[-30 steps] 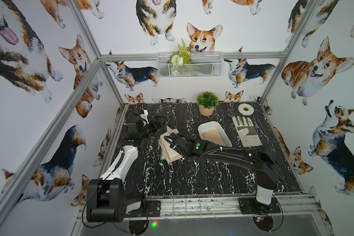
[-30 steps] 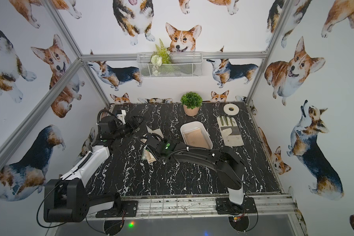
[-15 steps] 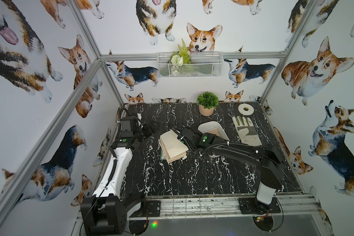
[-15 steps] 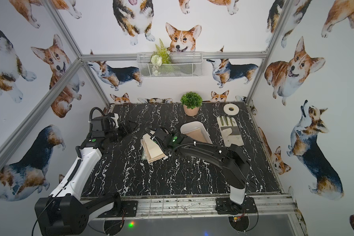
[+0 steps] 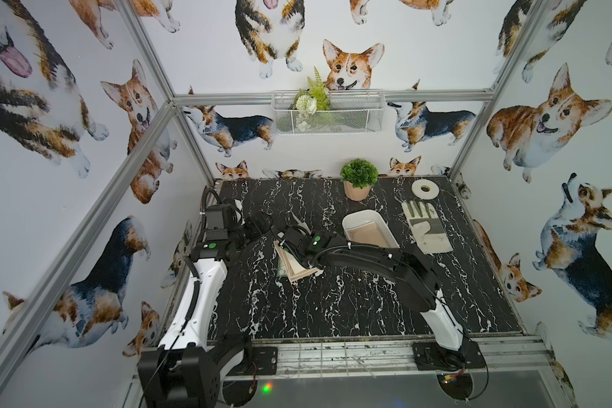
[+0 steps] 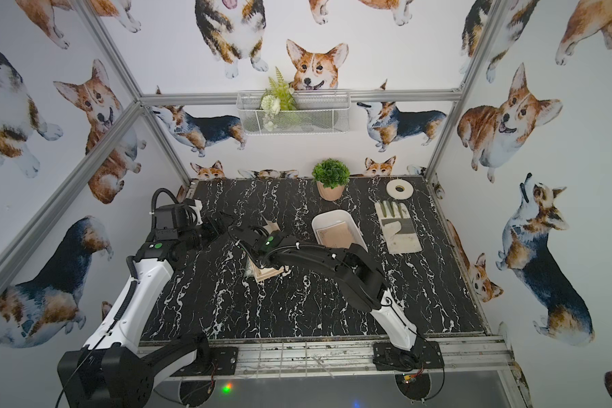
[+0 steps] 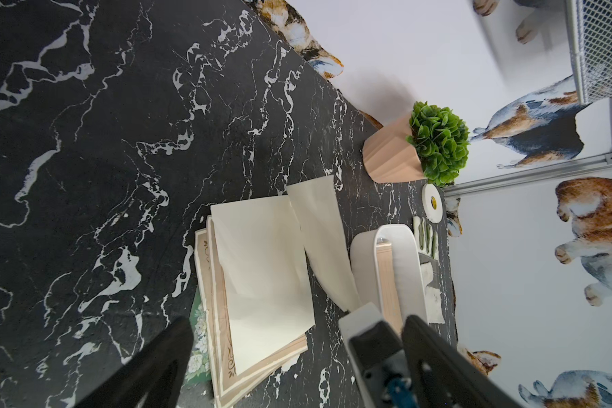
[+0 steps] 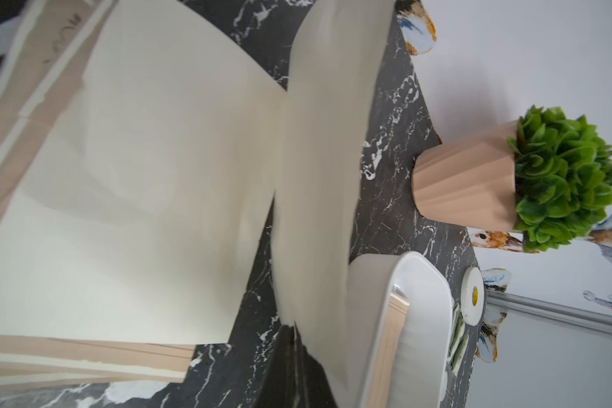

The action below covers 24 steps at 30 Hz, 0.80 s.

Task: Take out the stationery paper from the storage box
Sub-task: Place the stationery paper at the center of the board.

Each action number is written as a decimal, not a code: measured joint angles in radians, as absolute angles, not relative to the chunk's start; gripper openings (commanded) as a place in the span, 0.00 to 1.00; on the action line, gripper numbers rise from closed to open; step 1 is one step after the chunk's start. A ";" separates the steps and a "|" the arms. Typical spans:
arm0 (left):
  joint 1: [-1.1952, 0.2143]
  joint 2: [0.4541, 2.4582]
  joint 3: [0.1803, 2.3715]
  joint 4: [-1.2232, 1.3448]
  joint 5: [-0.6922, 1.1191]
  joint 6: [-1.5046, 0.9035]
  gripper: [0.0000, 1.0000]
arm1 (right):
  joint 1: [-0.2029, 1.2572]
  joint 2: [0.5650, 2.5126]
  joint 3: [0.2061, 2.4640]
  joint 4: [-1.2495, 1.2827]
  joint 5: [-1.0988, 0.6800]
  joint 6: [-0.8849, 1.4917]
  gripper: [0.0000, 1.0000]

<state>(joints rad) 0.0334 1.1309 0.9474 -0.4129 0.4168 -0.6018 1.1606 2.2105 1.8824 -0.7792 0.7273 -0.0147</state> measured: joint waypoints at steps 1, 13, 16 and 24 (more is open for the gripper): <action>0.038 1.131 0.947 -0.413 0.414 -0.602 0.96 | 1.172 2.218 1.887 -0.788 0.726 -0.015 0.00; 0.049 1.126 0.941 -0.414 0.421 -0.607 0.96 | 1.210 2.316 2.033 -0.871 0.677 0.034 0.28; 0.065 1.110 0.940 -0.415 0.418 -0.614 0.96 | 1.211 2.334 2.046 -0.883 0.628 0.049 0.51; 0.162 1.012 0.901 -0.417 0.382 -0.660 0.96 | 1.211 2.116 1.789 -0.747 0.395 0.108 0.70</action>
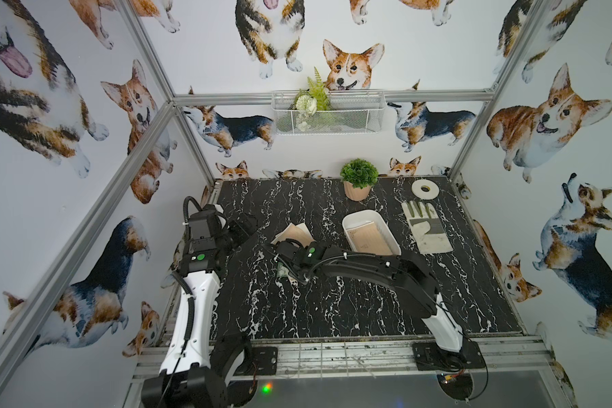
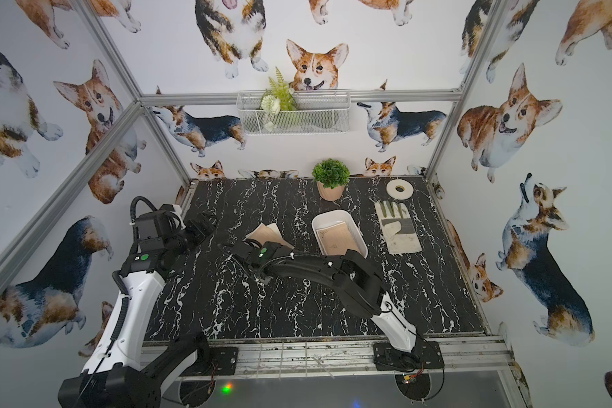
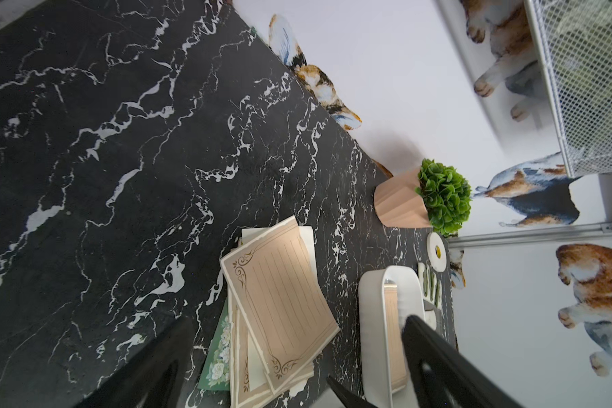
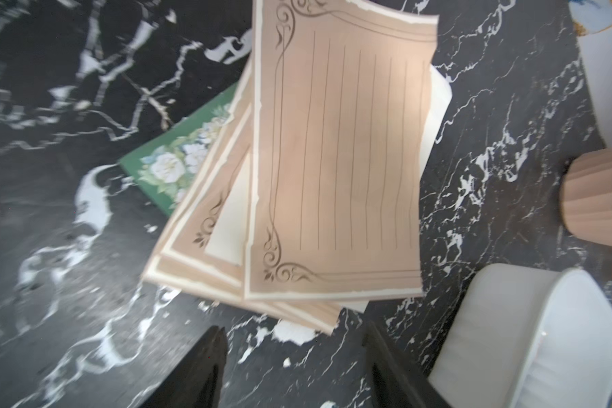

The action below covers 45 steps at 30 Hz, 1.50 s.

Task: Take out the stationery paper from the storage box
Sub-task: Place the stationery paper at the center of the board, then adjust the stationery paper at the center of the board.

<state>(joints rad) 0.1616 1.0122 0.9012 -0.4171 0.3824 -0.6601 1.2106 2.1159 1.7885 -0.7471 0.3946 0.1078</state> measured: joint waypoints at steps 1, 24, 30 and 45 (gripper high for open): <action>0.170 1.007 0.897 -0.416 0.383 -0.665 0.96 | 1.206 2.070 1.751 -0.707 0.363 0.116 0.70; 0.043 1.231 0.863 -0.311 0.513 -0.710 0.74 | 0.740 1.768 1.085 -0.005 -0.471 0.712 0.47; 0.038 1.240 0.863 -0.305 0.506 -0.710 0.74 | 0.793 1.805 1.102 -0.027 -0.447 0.712 0.47; 0.038 1.265 0.863 -0.286 0.502 -0.710 0.74 | 0.787 1.917 1.114 -0.059 -0.330 0.712 0.46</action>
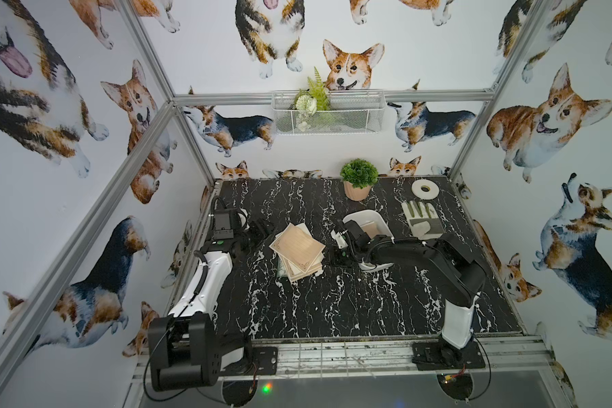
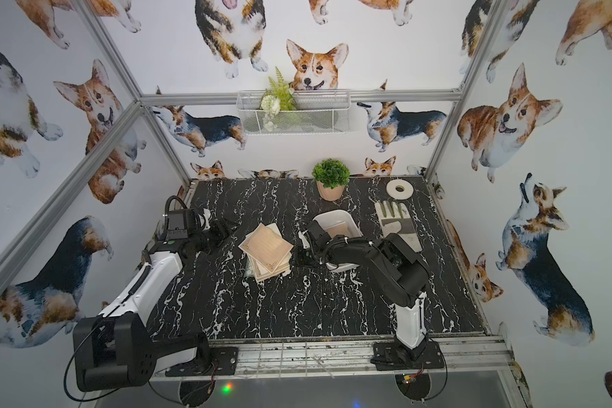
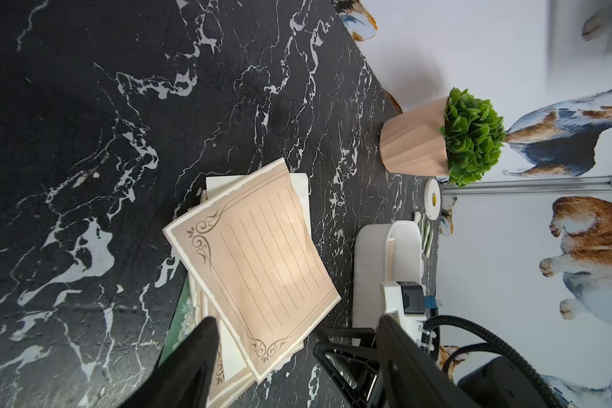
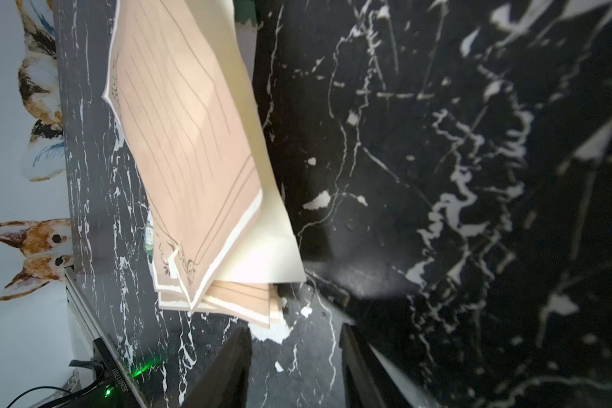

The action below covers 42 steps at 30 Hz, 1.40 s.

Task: Take out the stationery paper from the storage box
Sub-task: Adjust the stationery paper at the center of the board.

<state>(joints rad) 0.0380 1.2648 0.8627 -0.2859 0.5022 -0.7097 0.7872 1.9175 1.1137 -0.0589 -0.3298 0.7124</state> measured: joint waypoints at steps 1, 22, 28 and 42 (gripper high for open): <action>0.038 1.265 0.863 -0.284 0.502 -0.710 0.74 | 0.787 1.925 1.117 -0.057 -0.326 0.712 0.46; 0.038 1.269 0.863 -0.283 0.492 -0.702 0.74 | 0.757 2.002 1.124 0.108 -0.393 0.758 0.26; 0.038 1.275 0.863 -0.283 0.491 -0.702 0.73 | 0.757 2.002 1.123 0.098 -0.389 0.758 0.10; 0.038 1.282 0.863 -0.283 0.491 -0.699 0.73 | 0.757 1.879 1.156 -0.022 -0.340 0.719 0.00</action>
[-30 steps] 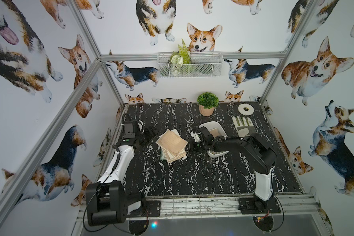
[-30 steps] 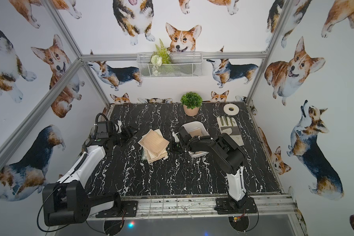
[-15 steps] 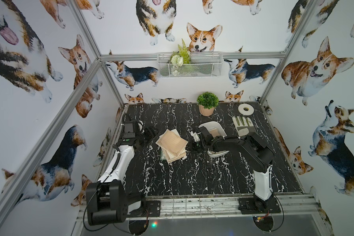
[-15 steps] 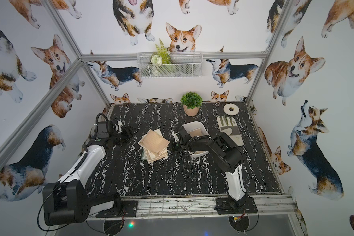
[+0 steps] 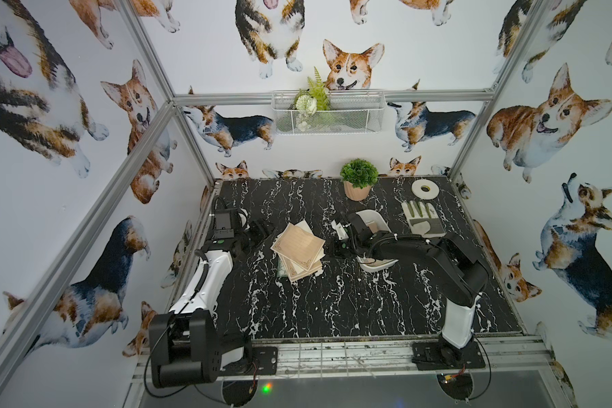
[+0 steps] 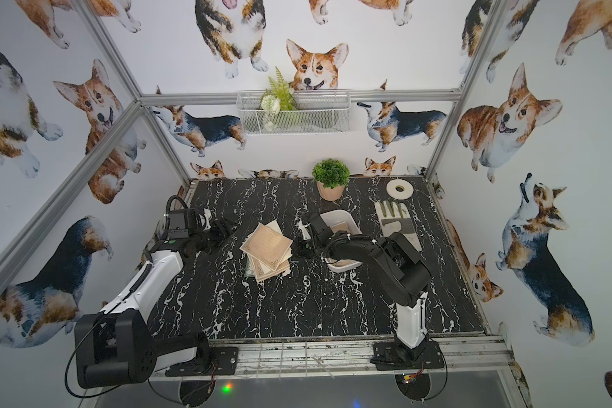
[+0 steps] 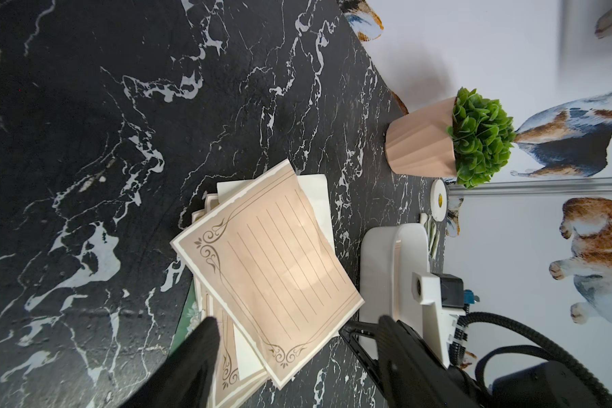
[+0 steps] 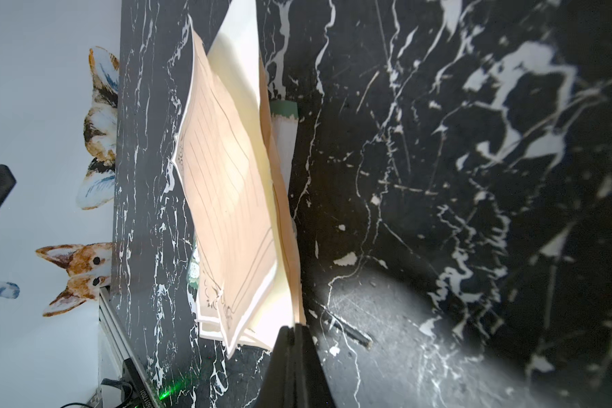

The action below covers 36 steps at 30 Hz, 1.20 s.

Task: Take out the stationery paper from the storage box
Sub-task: Adjust the stationery paper at the center of the board.

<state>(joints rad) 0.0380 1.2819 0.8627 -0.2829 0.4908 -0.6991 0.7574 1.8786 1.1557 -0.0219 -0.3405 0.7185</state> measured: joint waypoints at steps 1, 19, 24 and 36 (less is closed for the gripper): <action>0.038 1.284 0.863 -0.283 0.491 -0.699 0.73 | 0.757 1.867 1.171 -0.046 -0.328 0.698 0.00; 0.038 1.314 0.822 -0.271 0.494 -0.699 0.73 | 0.838 1.747 1.446 -0.574 0.163 0.389 0.00; 0.038 1.307 0.823 -0.271 0.494 -0.699 0.73 | 0.849 1.724 1.526 -0.624 0.244 0.332 0.00; 0.038 1.280 0.825 -0.278 0.492 -0.699 0.73 | 1.039 1.932 1.727 -0.678 0.321 0.179 0.00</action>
<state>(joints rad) 0.0380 1.2804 0.8249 -0.2775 0.4915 -0.6994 1.0386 1.9324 1.7267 -0.6785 0.3214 0.1795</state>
